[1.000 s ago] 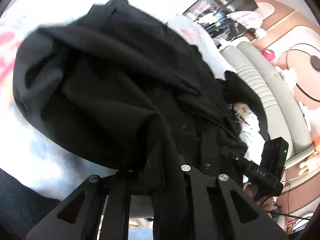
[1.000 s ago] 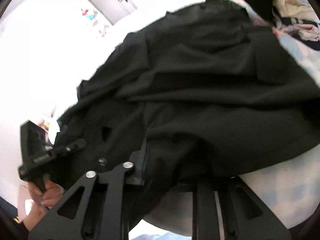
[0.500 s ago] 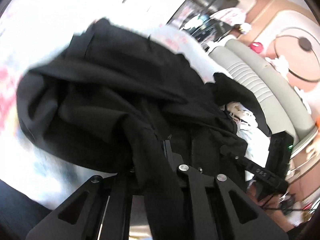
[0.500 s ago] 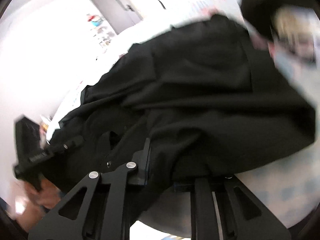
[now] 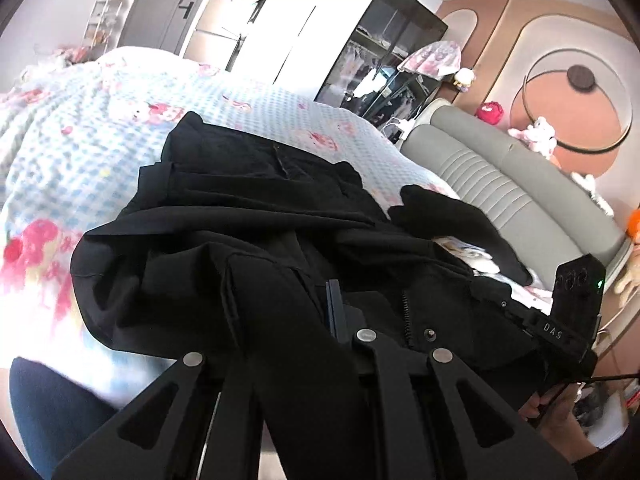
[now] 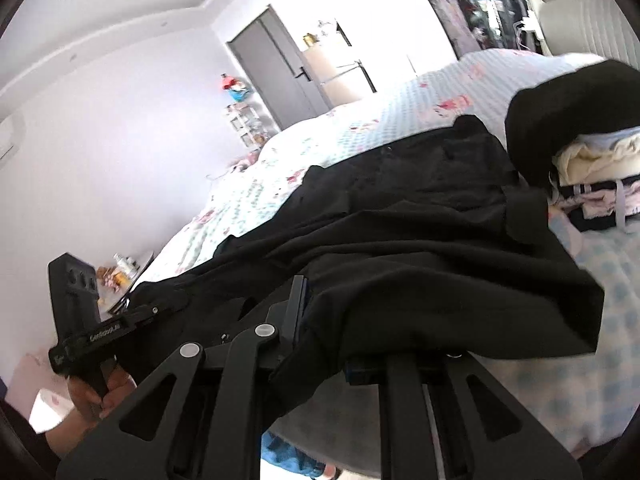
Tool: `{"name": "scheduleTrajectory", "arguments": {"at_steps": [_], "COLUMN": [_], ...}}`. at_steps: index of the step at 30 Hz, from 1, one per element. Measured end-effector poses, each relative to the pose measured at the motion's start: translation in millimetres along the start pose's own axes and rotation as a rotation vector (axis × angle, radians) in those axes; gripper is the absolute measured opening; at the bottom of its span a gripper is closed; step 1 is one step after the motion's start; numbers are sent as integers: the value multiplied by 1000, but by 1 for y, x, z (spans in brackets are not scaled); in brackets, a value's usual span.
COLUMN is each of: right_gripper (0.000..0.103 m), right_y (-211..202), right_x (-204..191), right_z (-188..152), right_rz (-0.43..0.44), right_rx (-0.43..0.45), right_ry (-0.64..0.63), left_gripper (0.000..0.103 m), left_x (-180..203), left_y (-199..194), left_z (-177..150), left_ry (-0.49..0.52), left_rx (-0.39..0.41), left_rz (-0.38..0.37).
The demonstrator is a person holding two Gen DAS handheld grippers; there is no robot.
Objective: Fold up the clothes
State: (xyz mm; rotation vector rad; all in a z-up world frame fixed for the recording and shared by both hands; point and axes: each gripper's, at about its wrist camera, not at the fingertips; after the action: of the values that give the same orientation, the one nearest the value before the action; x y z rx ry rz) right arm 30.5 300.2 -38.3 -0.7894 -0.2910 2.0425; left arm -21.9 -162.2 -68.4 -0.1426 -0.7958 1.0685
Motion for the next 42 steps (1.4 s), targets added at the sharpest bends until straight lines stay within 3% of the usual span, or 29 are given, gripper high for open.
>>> {"name": "scheduleTrajectory", "arguments": {"at_steps": [5,10,15,19,21,24,26,28,30,31,33,34,36,39,42], "right_gripper": [13,14,17,17,17,21,26,49,51,51,51,51,52,52,68], "right_y": [-5,21,17,14,12,21,45,85,131,155,194,197,189,161,128], "right_x": [0,27,25,28,25,27,37,58,84,98,123,129,136,150,161], "right_z": [-25,-53,-47,-34,-10,51,102,150,169,170,166,165,167,173,179], "right_rz": [-6,-14,-30,16,53,63,46,32,1,-26,-74,-53,0,26,-5], "right_rx": [-79,-204,-208,-203,-197,-171,-158,-132,-157,-214,-319,-300,-255,-156,-44], "right_ry": [-26,84,35,53,49,16,28,90,155,216,333,359,380,413,431], "left_gripper": [8,9,9,9,11,14,32,37,37,37,37,37,37,39,64], "left_x": [-17,-24,-26,-21,-16,-21,-46,-80,-117,-123,-118,-116,-109,-114,-130], "left_y": [3,20,18,23,36,73,113,165,223,236,242,245,234,213,208], "left_z": [-15,-25,-21,4,41,118,169,197,201,200,199,198,204,219,233], "left_ry": [-31,-4,-22,15,53,28,-94,-178,-288,-291,-225,-193,-146,-197,-302], "left_rx": [-96,-176,-169,-184,-228,-285,-272,-248,-333,-359,-377,-386,-351,-267,-229], "left_rz": [-30,-13,-39,-76,-100,-136,-226,-273,-140,-95,-57,-39,-78,-209,-304]}}
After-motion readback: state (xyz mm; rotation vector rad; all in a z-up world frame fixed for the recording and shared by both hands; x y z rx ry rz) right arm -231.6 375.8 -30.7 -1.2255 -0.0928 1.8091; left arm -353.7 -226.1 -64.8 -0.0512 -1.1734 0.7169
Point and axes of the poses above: each gripper's, at about its wrist camera, not at the fingertips, and y roughly the way its jaws point, x to its right, z to its top, and after that the axes turned 4 degrees about -z, right-handed
